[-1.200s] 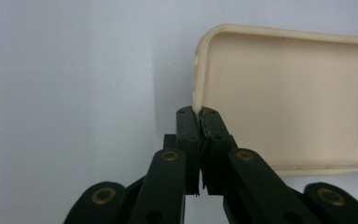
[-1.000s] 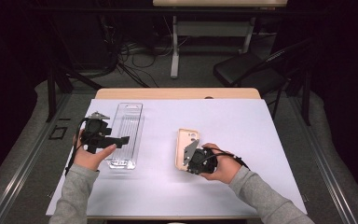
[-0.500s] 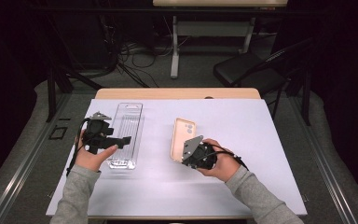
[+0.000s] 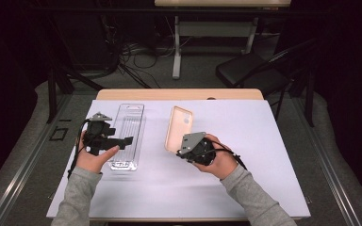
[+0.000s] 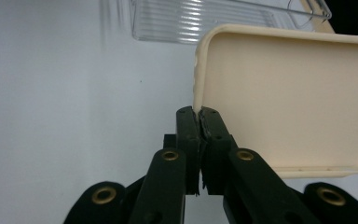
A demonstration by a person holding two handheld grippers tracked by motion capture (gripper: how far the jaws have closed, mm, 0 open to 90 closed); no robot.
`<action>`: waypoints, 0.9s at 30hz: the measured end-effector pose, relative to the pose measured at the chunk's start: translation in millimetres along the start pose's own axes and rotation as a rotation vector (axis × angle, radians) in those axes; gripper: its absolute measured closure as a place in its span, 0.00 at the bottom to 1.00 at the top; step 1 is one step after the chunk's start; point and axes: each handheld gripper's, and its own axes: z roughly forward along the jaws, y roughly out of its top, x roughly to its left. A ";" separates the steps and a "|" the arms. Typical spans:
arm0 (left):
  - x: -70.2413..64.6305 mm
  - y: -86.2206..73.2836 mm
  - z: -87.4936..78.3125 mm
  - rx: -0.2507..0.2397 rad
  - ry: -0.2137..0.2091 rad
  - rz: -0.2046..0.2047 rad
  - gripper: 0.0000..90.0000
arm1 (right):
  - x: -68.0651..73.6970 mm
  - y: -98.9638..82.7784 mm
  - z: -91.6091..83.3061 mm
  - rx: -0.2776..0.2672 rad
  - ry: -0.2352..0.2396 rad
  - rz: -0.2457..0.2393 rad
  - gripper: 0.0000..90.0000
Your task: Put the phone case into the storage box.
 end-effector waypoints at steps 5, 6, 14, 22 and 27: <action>1.1 -0.2 -1.9 -0.019 -0.003 -0.009 0.21 | 3.7 4.7 3.4 -0.027 -0.062 -0.011 0.98; 1.4 -0.4 -1.9 -0.027 -0.003 -0.015 0.21 | 4.1 5.5 3.6 -0.035 -0.079 -0.013 0.98; 3.6 -1.1 -3.7 -0.050 -0.007 -0.025 0.21 | 11.5 7.5 3.0 -0.067 -0.148 -0.052 0.98; 3.5 -0.6 -3.6 -0.050 -0.017 -0.022 0.24 | 16.7 8.9 3.7 -0.070 -0.170 -0.087 0.98; 0.4 2.4 -7.3 -0.063 -0.038 -0.022 0.25 | 21.8 11.0 3.5 -0.065 -0.181 -0.113 0.98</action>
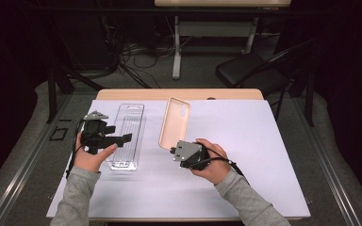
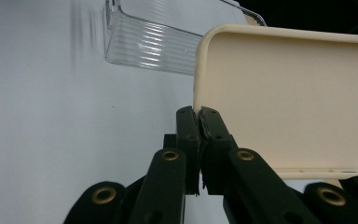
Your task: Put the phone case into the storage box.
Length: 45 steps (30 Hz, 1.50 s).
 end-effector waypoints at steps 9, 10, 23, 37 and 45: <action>-0.9 15.0 2.7 0.022 -0.047 0.000 0.25 | 4.0 1.5 1.4 0.004 -0.013 -0.017 0.98; -0.4 19.3 2.3 0.038 -0.057 0.005 0.27 | 4.0 1.5 1.4 0.005 -0.013 -0.016 0.98; -4.6 40.4 6.4 0.126 -0.076 0.042 0.36 | 7.2 2.7 3.1 0.014 -0.015 -0.038 0.98; -14.4 53.1 23.6 0.172 -0.181 -0.004 0.43 | 9.5 2.2 5.8 0.032 -0.027 -0.062 0.98; -27.6 61.9 32.2 0.169 -0.219 -0.022 0.49 | 12.7 2.8 7.5 0.030 -0.026 -0.052 0.98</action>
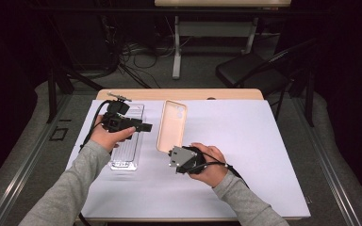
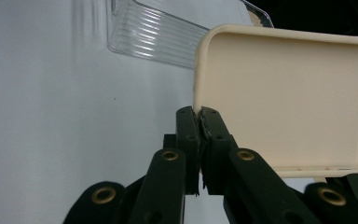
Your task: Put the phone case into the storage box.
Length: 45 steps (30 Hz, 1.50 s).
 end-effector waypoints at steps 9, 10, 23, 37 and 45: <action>-8.1 9.5 10.7 0.011 -0.033 -0.056 0.50 | 1.8 0.5 1.2 -0.007 0.003 -0.002 0.98; -9.2 10.4 12.5 0.012 -0.035 -0.065 0.50 | 1.4 0.9 0.7 0.002 0.004 -0.009 0.98; -13.5 19.0 24.8 0.034 -0.033 -0.097 0.53 | 2.5 0.8 1.4 -0.008 0.003 -0.012 0.98; -10.9 21.5 34.8 0.068 -0.040 -0.106 0.64 | 4.5 1.4 1.7 -0.005 0.008 -0.016 0.98; -6.7 21.1 40.9 0.099 -0.083 -0.188 0.68 | 5.6 1.6 1.4 -0.009 0.006 -0.009 0.98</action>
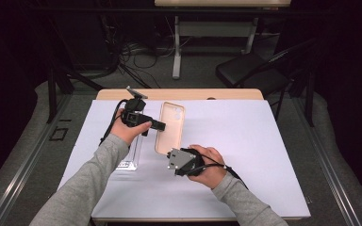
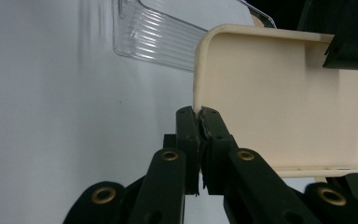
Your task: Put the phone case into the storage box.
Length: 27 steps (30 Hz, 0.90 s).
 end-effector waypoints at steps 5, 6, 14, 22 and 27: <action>0.4 1.0 3.2 0.009 -0.006 -0.009 0.69 | -0.4 0.1 0.0 0.000 -0.001 -0.013 0.98; 0.4 1.2 3.7 0.010 -0.009 -0.014 0.71 | -0.4 0.0 0.0 0.001 -0.001 -0.015 0.98; 1.9 2.4 7.3 0.015 -0.026 -0.044 0.77 | 0.9 0.5 0.1 -0.002 0.001 -0.015 0.98; 4.3 2.4 8.1 0.018 -0.041 -0.073 0.81 | 1.0 0.8 -0.2 0.003 0.001 -0.022 0.98; 5.0 2.0 7.7 0.016 -0.040 -0.082 0.82 | 2.1 0.9 0.6 -0.004 0.002 -0.014 0.98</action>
